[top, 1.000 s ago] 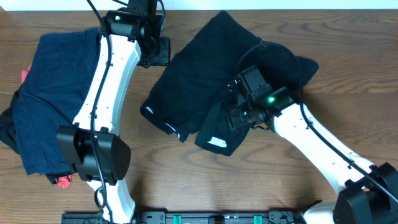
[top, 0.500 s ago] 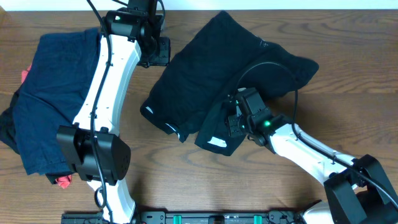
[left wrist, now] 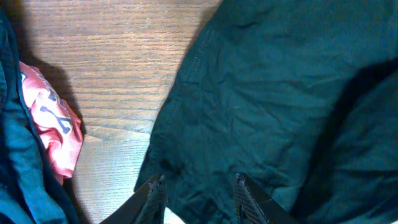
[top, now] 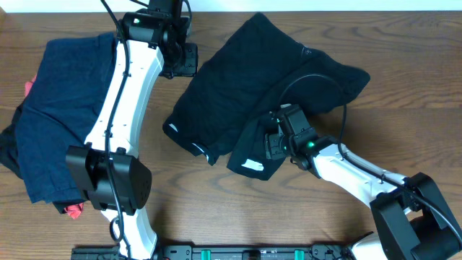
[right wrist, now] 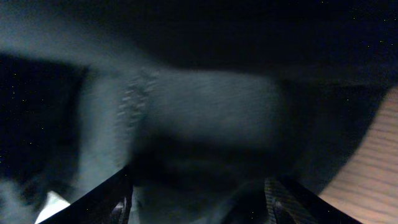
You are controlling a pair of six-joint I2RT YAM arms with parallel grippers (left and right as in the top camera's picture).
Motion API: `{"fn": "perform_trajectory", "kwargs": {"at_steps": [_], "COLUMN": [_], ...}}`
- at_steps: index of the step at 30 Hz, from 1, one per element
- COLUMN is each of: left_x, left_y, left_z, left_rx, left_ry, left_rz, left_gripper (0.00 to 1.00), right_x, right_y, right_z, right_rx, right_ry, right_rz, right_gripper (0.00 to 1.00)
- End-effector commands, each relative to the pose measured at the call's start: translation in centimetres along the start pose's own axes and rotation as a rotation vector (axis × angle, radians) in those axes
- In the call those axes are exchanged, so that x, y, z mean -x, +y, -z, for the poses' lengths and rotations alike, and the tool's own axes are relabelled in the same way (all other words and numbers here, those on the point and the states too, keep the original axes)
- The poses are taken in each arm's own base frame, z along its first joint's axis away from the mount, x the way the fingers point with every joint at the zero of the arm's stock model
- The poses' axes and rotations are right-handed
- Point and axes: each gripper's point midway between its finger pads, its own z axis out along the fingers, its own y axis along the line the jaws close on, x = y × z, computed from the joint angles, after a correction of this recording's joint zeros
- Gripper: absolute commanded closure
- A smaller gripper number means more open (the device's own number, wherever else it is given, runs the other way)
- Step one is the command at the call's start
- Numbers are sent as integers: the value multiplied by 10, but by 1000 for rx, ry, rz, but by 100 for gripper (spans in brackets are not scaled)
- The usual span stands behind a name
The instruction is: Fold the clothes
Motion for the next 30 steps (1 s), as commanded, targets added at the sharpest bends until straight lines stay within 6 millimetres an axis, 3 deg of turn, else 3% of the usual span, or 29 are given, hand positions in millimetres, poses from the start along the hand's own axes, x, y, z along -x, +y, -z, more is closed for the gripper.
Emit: {"fn": "perform_trajectory", "kwargs": {"at_steps": [1, 9, 13, 16, 18, 20, 24, 27, 30], "left_x": [-3, -4, -4, -4, -4, -5, -10, -10, -9], "left_y": [4, 4, 4, 4, 4, 4, 5, 5, 5], "left_z": [-4, -4, -4, -4, -4, -4, -4, -4, -4], "left_rx": [12, 13, 13, 13, 13, 13, 16, 16, 16], "left_ry": [17, 22, 22, 22, 22, 24, 43, 44, 43], "left_rz": [-2, -1, -1, -1, -1, -1, -1, -1, 0], "left_gripper": [62, 62, 62, 62, 62, 62, 62, 62, 62], "right_x": [9, 33, 30, 34, 40, 51, 60, 48, 23], "right_y": [-7, 19, 17, 15, 12, 8, -11, -38, -61], "right_z": [-1, 2, 2, 11, 25, 54, 125, 172, 199], "right_rx": [-22, 96, 93, 90, 83, 74, 13, -65, -134], "right_ry": [-29, -125, -110, -113, -120, -125, -100, -47, 46], "right_rz": [-11, 4, -31, -56, -74, -109, -178, -294, -398], "right_gripper": [35, 56, 99, 99, 99, 99, 99, 99, 99]}}
